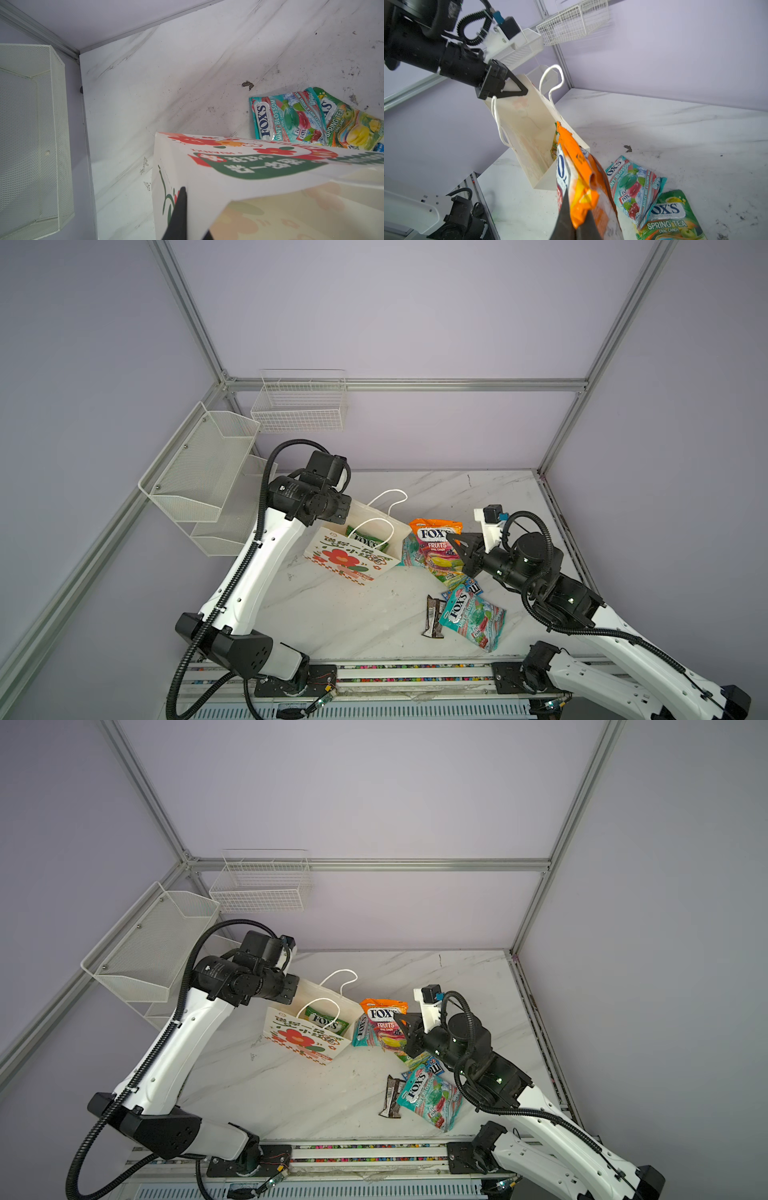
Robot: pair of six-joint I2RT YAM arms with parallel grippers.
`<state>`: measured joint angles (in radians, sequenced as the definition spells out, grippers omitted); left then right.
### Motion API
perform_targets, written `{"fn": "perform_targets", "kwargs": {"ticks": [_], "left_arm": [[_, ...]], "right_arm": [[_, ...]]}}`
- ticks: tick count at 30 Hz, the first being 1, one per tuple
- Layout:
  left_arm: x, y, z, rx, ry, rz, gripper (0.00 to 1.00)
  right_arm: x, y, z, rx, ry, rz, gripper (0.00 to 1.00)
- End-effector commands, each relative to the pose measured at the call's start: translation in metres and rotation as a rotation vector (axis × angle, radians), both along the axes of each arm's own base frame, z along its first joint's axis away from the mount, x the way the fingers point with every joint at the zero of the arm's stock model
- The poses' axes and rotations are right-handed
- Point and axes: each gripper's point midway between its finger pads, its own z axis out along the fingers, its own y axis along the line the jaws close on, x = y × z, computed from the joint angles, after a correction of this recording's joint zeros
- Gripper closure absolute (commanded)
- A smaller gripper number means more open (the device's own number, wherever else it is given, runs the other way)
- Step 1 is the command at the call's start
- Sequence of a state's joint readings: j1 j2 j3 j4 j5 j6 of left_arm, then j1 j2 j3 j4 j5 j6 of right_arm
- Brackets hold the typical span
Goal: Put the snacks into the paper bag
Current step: 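Lift the orange candy bag with the right gripper toward the paper bag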
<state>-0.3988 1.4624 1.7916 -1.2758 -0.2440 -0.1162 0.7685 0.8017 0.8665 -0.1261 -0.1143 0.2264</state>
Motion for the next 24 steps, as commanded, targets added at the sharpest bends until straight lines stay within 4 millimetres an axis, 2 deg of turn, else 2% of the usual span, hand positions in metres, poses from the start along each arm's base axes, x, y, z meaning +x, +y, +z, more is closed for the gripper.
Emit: {"fn": "perform_targets", "kwargs": {"ticks": [1, 9, 24], "left_arm": [[0.003, -0.002, 0.049, -0.049, -0.139, -0.001, 1.0], [0.002, -0.006, 0.049, -0.046, -0.137, -0.009, 1.0], [-0.001, -0.013, 0.052, -0.043, -0.14, -0.025, 1.0]], "right_arm": [[-0.003, -0.009, 0.04, 0.039, -0.101, -0.025, 1.0], [-0.005, -0.01, 0.082, 0.081, -0.192, -0.024, 1.0], [-0.006, 0.019, 0.12, 0.134, -0.246, 0.102, 1.0]]}}
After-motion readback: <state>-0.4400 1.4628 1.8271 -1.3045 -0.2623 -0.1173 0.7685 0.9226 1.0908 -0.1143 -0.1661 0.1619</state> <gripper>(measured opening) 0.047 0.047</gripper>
